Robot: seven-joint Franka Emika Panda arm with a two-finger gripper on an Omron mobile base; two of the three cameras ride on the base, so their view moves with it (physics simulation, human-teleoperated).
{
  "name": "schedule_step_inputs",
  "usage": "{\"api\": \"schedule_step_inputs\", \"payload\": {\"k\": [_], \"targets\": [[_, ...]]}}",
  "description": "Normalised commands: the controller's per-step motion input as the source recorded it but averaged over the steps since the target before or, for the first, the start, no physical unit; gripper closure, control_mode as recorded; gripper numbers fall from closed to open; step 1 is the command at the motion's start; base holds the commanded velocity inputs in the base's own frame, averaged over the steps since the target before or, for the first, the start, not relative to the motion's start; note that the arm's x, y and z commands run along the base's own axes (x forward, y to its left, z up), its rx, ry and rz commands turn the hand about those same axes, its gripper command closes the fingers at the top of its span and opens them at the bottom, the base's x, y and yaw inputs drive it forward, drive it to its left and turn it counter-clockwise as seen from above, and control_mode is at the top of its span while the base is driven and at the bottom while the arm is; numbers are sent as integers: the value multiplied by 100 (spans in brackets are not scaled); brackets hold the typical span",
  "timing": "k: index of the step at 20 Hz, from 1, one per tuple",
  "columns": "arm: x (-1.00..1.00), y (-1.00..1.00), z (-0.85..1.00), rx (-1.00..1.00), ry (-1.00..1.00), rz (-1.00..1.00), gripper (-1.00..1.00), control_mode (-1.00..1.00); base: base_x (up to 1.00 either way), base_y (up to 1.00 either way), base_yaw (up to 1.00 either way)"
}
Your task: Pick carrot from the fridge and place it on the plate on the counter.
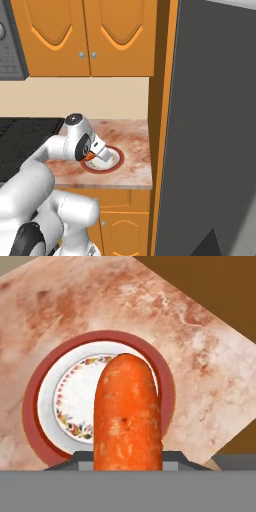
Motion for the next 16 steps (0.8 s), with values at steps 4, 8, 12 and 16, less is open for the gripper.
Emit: {"api": "schedule_step_inputs", "payload": {"k": [4,8,12,16], "targets": [[30,5,-34,-2,5,0,100,-100,0,0,0],[29,2,-32,-1,4,0,100,-100,0,0,0],[26,0,-30,0,5,0,100,-100,0,0,0],[22,0,-26,0,3,0,100,-100,0,0,0]]}}
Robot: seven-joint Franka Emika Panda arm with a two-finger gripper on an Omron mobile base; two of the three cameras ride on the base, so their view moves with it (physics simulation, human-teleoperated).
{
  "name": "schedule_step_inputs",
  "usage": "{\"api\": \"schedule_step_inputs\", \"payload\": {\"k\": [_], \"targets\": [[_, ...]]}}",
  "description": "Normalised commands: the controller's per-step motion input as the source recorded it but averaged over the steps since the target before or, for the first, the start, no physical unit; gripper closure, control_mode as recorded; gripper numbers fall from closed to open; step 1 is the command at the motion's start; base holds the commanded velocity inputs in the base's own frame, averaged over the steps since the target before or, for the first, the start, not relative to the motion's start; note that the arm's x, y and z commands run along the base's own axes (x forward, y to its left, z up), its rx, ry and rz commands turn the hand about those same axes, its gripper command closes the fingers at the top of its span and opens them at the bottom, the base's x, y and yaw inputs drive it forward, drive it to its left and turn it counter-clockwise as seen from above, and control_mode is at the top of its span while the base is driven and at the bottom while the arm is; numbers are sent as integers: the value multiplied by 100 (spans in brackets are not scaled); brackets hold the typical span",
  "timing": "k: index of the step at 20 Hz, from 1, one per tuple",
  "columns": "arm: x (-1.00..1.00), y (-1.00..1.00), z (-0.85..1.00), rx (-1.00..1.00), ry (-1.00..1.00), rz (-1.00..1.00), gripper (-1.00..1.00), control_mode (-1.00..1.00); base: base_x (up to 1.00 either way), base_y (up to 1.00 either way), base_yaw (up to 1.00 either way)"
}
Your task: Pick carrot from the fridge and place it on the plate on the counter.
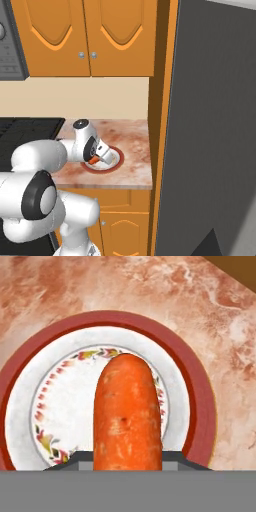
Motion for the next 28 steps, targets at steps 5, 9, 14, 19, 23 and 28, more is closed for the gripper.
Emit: {"api": "schedule_step_inputs", "payload": {"k": [5,9,14,19,23,28], "targets": [[16,0,-23,0,1,0,100,-100,0,0,0],[6,0,-17,0,0,0,100,-100,0,0,0],[11,0,-10,0,0,0,100,-100,0,0,0],[10,1,-3,-1,0,0,100,-100,0,0,0],[8,20,0,-5,0,0,-100,-100,0,0,0],[0,14,11,-2,-4,-1,-100,-100,0,0,0]]}}
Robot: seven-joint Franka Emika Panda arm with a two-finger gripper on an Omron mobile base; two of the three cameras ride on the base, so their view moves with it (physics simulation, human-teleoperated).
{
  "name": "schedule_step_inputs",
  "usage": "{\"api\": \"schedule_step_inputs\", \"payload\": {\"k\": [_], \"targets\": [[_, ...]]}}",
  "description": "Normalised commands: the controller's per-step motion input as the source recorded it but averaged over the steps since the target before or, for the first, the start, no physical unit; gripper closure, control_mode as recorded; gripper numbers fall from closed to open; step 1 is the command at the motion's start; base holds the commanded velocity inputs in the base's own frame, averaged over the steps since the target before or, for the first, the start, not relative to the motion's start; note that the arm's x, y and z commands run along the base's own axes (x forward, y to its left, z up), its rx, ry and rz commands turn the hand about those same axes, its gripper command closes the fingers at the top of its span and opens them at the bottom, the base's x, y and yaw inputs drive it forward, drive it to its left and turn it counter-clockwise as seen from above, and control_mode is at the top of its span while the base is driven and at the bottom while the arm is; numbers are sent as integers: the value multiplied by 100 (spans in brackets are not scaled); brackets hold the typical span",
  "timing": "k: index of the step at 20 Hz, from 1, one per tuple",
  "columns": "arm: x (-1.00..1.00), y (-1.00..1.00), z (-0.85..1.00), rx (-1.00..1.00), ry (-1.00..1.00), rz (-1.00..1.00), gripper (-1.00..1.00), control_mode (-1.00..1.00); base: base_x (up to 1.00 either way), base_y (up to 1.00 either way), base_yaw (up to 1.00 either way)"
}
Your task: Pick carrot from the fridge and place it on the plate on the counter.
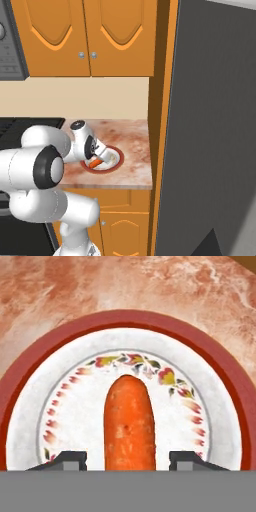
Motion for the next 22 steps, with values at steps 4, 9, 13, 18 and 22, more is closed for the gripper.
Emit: {"api": "schedule_step_inputs", "payload": {"k": [4,9,13,18,22], "targets": [[0,0,12,0,-10,0,-100,-100,0,0,0],[-10,-1,41,0,-16,0,-100,-100,0,0,0],[-62,-9,82,3,-22,0,-100,-100,0,0,0],[-74,-11,87,6,-11,2,-100,-100,0,0,0],[-86,-17,80,12,0,1,-100,-100,0,0,0]]}}
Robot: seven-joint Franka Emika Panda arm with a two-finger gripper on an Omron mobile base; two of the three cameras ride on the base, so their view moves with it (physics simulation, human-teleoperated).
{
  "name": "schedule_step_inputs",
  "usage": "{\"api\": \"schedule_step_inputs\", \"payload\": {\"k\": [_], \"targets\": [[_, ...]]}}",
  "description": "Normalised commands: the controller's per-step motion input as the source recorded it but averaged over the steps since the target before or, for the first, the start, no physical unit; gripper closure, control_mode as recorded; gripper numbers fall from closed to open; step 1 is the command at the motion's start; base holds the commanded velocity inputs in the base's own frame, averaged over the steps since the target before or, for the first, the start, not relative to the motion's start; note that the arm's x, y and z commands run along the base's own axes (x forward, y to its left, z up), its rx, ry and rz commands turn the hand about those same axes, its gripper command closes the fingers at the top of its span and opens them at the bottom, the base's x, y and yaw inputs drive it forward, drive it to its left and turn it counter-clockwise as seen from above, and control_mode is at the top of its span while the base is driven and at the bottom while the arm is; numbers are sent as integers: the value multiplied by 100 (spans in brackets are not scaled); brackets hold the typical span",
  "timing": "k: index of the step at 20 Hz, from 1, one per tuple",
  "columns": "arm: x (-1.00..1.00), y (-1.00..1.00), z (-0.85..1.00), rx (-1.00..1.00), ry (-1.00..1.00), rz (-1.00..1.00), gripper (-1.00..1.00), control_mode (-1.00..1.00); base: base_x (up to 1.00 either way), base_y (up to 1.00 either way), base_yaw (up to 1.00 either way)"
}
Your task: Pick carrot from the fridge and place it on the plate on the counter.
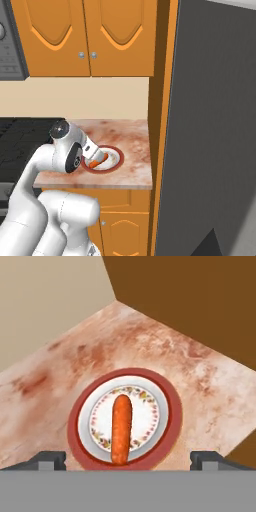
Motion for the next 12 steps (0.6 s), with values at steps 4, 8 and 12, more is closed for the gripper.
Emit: {"api": "schedule_step_inputs", "payload": {"k": [4,8,12], "targets": [[-85,-1,87,5,5,6,-100,-100,0,0,0],[-95,0,70,0,7,6,-100,-100,0,0,0],[-88,0,47,0,2,2,-100,-100,0,0,0]]}}
